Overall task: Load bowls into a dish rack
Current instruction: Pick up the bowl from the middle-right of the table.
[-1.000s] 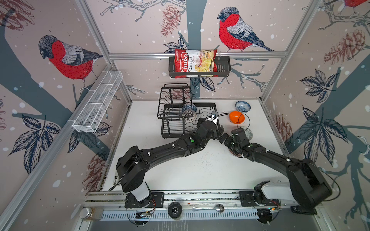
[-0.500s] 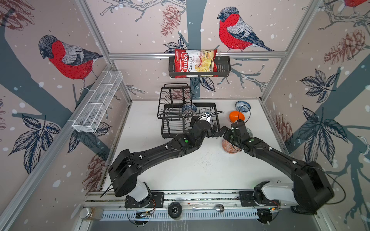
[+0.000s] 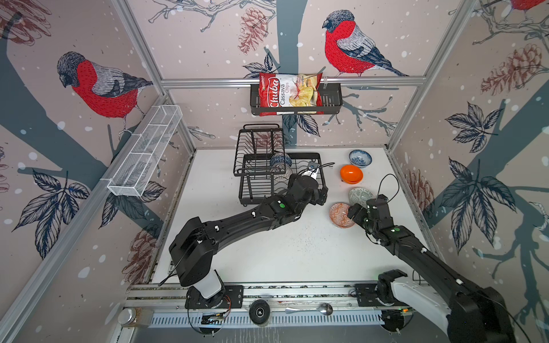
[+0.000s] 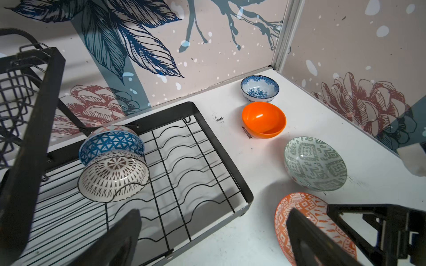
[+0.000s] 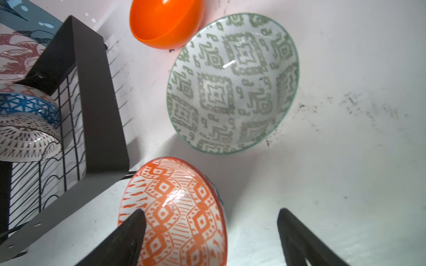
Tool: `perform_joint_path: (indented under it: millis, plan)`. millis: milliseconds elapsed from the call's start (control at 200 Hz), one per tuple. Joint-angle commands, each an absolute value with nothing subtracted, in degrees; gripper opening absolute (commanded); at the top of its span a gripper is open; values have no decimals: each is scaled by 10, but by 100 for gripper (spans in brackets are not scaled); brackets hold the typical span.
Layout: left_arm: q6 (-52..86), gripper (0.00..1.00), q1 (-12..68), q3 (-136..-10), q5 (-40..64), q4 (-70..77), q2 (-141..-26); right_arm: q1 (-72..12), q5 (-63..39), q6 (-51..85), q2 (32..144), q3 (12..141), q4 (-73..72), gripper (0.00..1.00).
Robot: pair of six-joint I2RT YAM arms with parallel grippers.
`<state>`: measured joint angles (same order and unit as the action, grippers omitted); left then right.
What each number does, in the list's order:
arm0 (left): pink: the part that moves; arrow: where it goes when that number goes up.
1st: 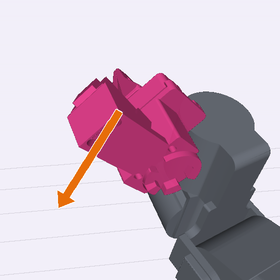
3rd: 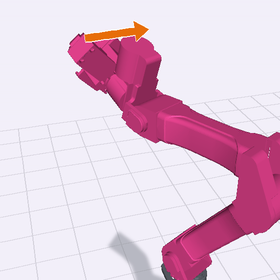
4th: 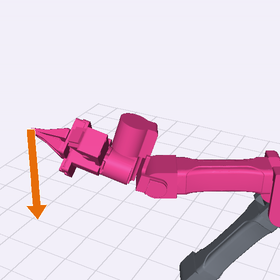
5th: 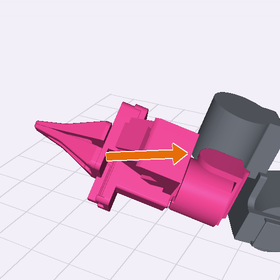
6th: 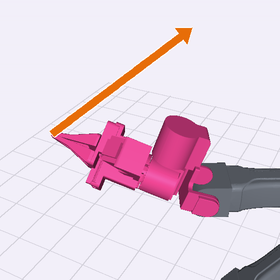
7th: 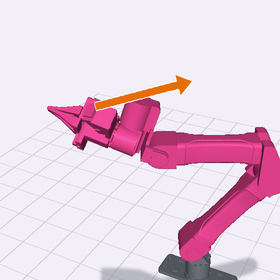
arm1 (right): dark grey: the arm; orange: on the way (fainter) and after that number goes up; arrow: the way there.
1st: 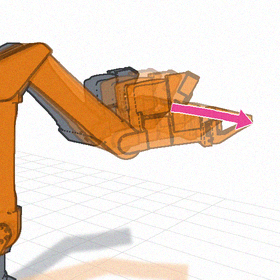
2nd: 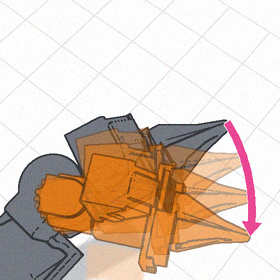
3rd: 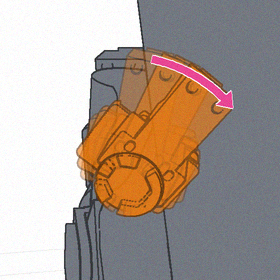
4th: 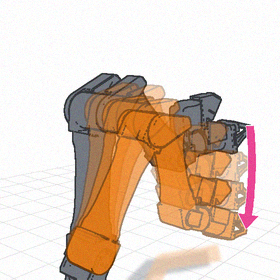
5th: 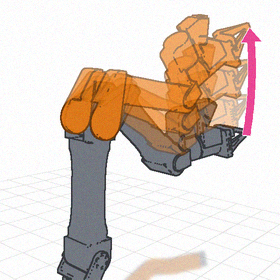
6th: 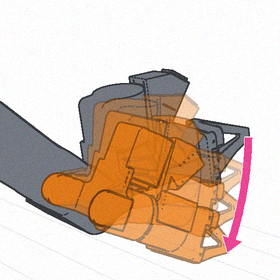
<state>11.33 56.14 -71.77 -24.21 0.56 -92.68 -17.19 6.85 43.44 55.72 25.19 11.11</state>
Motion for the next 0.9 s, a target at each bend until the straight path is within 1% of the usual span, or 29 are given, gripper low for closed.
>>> perform_joint_path:
  millis: [0, 115, 265, 390, 530, 615, 745, 895]
  plan:
    - [115, 98, 562, -704, -199, 24, -919, -168, 52, 424, 572, 246, 100, 85]
    - [116, 98, 562, -675, -179, 53, -908, -159, 34, 414, 602, 248, 95, 75]
    - [120, 98, 563, -687, -120, 25, -926, -155, 23, 404, 634, 253, 81, 63]
    - [136, 98, 564, -694, -128, -1, -939, -154, 19, 401, 650, 255, 70, 55]
    - [151, 98, 564, -675, -130, 10, -935, -154, 12, 399, 662, 265, 67, 42]
    - [159, 98, 564, -672, -129, 11, -938, -153, 13, 396, 668, 272, 67, 38]
    - [176, 98, 564, -680, -132, 0, -946, -154, 6, 393, 676, 273, 58, 25]
    - [198, 98, 564, -674, -144, -13, -948, -156, -4, 394, 680, 272, 48, 12]
